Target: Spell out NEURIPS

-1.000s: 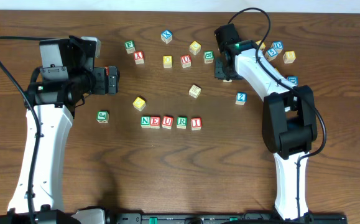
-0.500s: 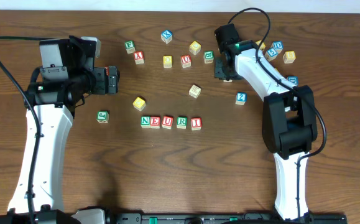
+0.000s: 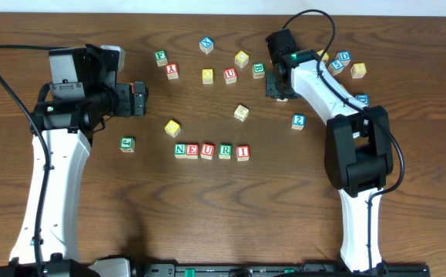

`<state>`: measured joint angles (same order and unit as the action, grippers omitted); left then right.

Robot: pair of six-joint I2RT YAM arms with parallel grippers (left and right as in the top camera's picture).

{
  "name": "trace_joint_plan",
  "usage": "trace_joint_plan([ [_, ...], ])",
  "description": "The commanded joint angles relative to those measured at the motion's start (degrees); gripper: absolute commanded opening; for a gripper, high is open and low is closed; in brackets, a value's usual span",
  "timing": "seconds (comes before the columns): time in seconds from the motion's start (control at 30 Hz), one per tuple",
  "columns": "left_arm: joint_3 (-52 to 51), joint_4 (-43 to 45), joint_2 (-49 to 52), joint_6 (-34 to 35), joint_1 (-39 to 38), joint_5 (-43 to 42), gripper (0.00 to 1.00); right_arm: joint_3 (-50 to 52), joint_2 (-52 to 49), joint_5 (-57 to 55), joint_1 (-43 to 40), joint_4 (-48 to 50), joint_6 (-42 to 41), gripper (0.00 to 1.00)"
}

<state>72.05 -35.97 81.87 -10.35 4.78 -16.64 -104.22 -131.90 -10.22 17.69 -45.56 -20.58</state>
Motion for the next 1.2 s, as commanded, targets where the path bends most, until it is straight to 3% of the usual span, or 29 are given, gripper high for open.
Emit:
trace_joint_plan([
  [0.0,1.3,0.0,-0.2,0.1,0.2,-0.7,0.98,-1.0,-0.7,-0.1,-0.3,-0.1,-0.6,0.21],
  [0.43,1.3,0.0,-0.2,0.1,0.2,-0.7,0.97,-3.2,0.5,0.3,-0.3,-1.7,-0.3,0.22],
  [0.9,1.3,0.0,-0.2,0.1,0.2,-0.7,0.98,-17.5,1.6,-0.4,1.2,-14.4,0.9,0.16],
  [1.17,1.3,0.0,-0.2,0.1,0.2,-0.7,0.98,-17.8,6.6,-1.9,5.1,-17.3,-0.2,0.11],
])
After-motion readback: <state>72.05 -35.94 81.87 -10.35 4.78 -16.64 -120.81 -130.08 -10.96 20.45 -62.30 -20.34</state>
